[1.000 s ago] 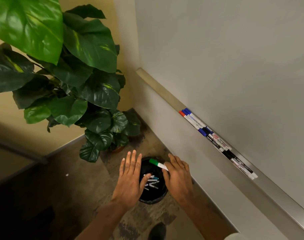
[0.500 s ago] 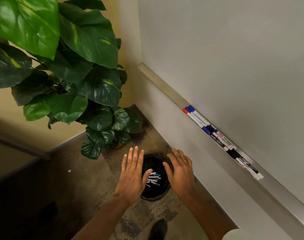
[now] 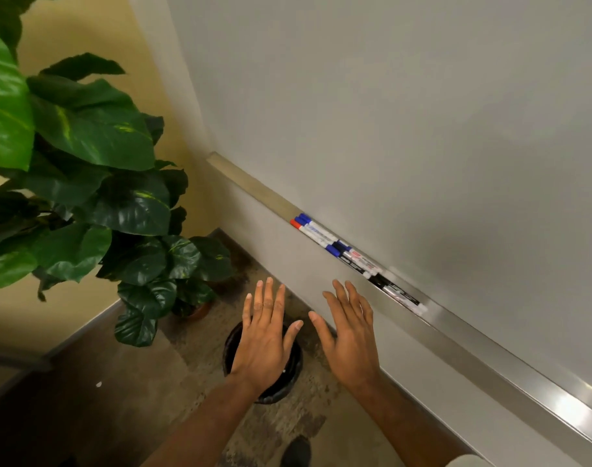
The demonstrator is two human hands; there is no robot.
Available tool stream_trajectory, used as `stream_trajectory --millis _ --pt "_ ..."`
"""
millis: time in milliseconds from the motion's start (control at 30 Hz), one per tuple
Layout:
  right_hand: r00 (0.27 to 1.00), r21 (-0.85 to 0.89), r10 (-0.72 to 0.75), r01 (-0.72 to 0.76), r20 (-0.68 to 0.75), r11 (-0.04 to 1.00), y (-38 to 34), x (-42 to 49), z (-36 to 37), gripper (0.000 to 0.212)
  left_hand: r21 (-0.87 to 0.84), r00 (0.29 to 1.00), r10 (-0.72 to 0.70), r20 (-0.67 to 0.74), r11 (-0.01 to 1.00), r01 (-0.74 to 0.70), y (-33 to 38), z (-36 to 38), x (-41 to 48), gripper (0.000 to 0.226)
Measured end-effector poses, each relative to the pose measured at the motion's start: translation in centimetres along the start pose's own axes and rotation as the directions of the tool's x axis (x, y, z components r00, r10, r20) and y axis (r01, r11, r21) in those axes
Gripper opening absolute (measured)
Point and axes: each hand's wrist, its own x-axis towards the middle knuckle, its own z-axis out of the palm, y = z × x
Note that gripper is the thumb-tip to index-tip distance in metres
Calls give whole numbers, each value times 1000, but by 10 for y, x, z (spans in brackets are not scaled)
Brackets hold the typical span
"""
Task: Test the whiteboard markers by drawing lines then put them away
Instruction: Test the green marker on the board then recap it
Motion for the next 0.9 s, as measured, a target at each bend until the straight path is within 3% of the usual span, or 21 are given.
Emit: stream_trajectory --millis 467,900 --pt "976 -262 208 -216 -57 941 66 -59 -139 77 -52 960 278 35 960 -276 159 -21 12 80" --pt "851 -380 482 -525 -211 761 162 -190 -251 84 -55 824 558 99 830 -556 335 29 -10 80"
